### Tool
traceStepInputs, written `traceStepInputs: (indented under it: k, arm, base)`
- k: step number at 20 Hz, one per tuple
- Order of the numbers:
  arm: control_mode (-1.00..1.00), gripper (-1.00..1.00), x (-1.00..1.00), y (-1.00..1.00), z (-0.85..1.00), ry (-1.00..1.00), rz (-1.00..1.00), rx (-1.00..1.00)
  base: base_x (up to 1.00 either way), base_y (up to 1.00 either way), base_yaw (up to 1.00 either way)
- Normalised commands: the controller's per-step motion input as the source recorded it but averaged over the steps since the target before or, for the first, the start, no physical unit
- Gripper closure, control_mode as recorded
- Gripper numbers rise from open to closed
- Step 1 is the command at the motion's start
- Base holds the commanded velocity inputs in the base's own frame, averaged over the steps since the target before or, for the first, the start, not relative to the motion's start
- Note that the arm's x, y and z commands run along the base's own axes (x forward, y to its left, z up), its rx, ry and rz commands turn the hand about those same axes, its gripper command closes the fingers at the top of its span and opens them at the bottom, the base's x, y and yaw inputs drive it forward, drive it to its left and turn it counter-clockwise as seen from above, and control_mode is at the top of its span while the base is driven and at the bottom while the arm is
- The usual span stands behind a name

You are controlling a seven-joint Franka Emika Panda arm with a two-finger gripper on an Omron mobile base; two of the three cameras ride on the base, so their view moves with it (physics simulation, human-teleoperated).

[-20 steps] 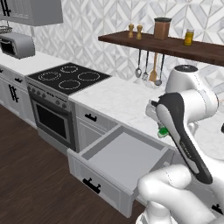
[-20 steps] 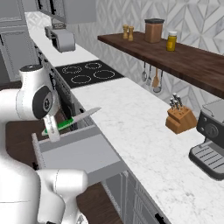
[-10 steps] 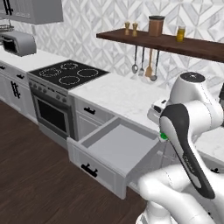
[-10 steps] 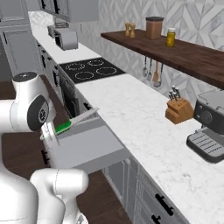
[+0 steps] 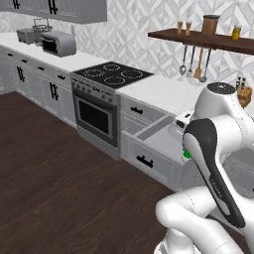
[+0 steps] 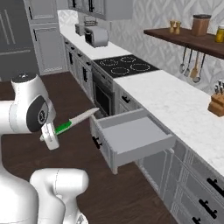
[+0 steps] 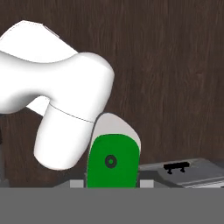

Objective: Pick up the knife from the drawer and place it on the cutting board. Then place the meat from the plate to the cutting board.

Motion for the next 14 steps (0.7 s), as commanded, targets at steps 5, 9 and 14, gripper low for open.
traceStepInputs:
  k: [5, 9, 14]
  arm:
    - [1.0, 1.0, 0.0, 0.0, 0.0, 0.0, 0.0, 0.0]
    - [1.0, 1.0, 0.0, 0.0, 0.0, 0.0, 0.0, 0.0]
    - [1.0, 1.0, 0.0, 0.0, 0.0, 0.0, 0.0, 0.0]
  base:
    - [0.0, 0.98, 0.47]
    - [0.01, 0.7, 0.67]
    - [0.23, 0.48, 0.69]
